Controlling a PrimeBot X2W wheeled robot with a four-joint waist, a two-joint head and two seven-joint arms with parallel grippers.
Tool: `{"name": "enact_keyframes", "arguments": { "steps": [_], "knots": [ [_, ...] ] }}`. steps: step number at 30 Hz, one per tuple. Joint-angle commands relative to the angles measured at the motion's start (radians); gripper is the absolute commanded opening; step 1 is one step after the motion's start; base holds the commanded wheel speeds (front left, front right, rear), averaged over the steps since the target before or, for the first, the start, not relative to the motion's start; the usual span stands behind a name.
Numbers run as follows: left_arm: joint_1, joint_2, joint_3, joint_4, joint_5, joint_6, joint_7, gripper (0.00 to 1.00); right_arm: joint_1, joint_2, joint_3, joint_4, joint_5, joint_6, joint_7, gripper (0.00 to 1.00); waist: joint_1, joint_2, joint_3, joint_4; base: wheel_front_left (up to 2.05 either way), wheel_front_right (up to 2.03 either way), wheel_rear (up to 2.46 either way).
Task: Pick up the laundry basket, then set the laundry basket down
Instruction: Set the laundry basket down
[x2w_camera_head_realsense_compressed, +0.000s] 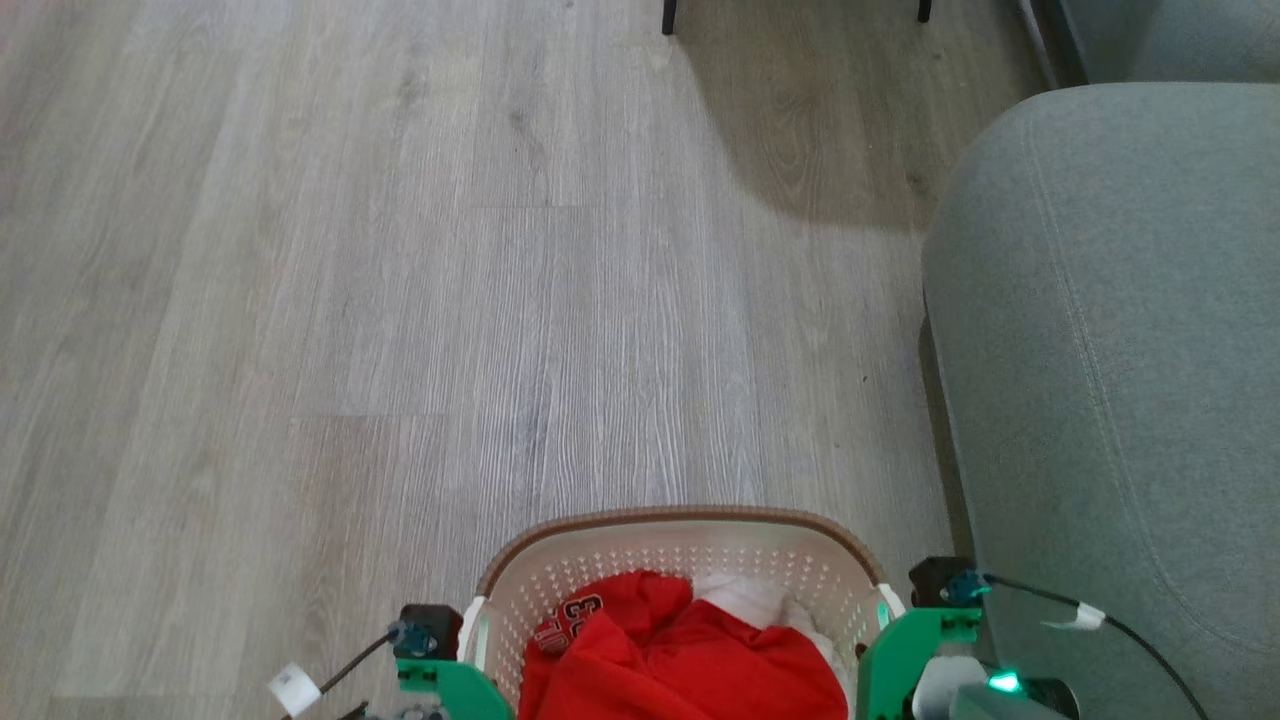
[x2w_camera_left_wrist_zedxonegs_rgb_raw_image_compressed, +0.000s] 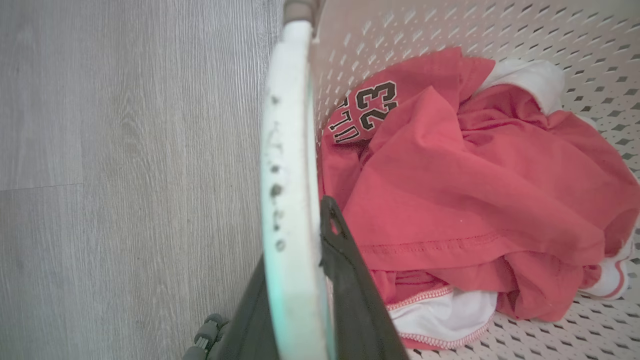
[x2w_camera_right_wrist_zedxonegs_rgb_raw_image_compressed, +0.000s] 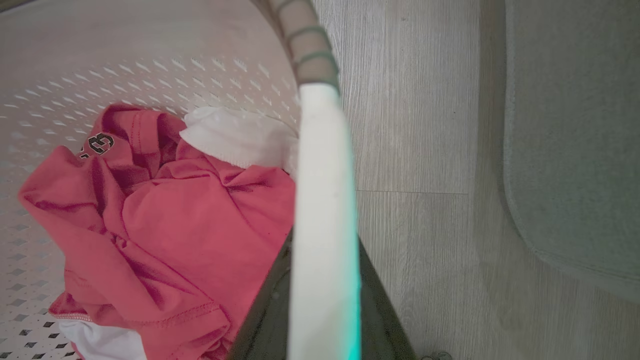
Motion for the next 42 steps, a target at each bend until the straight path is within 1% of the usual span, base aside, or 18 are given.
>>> {"name": "enact_keyframes", "arguments": {
  "steps": [1, 14, 25, 34, 35, 39, 42],
  "knots": [
    [-0.052, 0.034, 0.009, 0.006, -0.004, 0.005, -0.016, 0.00, -0.044, -0.011, 0.017, -0.003, 0.003, 0.002, -0.021, 0.00, 0.0000, 0.0000, 0.005, -0.001, 0.00, 0.00, 0.00],
    [-0.087, 0.034, -0.005, 0.005, -0.018, 0.011, -0.026, 0.00, -0.086, -0.011, 0.055, 0.005, 0.030, 0.002, -0.044, 0.00, 0.0000, 0.0000, 0.047, -0.005, 0.00, 0.00, 0.00],
    [-0.182, 0.034, -0.012, 0.012, -0.017, 0.013, -0.050, 0.00, -0.193, -0.011, 0.074, 0.023, 0.036, 0.002, -0.069, 0.00, 0.0000, 0.0000, 0.148, -0.006, 0.00, 0.00, 0.00],
    [-0.314, 0.034, -0.011, 0.015, -0.011, 0.018, -0.077, 0.00, -0.339, -0.011, 0.072, 0.040, 0.019, 0.002, -0.102, 0.00, 0.0000, 0.0000, 0.306, -0.002, 0.00, 0.00, 0.00],
    [-0.351, 0.034, -0.010, 0.016, -0.009, 0.019, -0.083, 0.00, -0.376, -0.011, 0.069, 0.042, 0.011, 0.002, -0.109, 0.00, 0.0000, 0.0000, 0.353, 0.000, 0.00, 0.00, 0.00],
    [-0.429, 0.034, -0.005, 0.013, -0.006, 0.023, -0.095, 0.00, -0.453, -0.013, 0.056, 0.045, -0.012, 0.002, -0.119, 0.00, 0.0000, 0.0000, 0.455, 0.004, 0.00, 0.00, 0.00],
    [-0.488, 0.034, -0.001, 0.010, -0.004, 0.025, -0.103, 0.00, -0.503, -0.032, 0.036, 0.046, -0.037, 0.002, -0.123, 0.00, 0.0000, 0.0000, 0.533, 0.009, 0.00, 0.00, 0.00]
  ]
}}
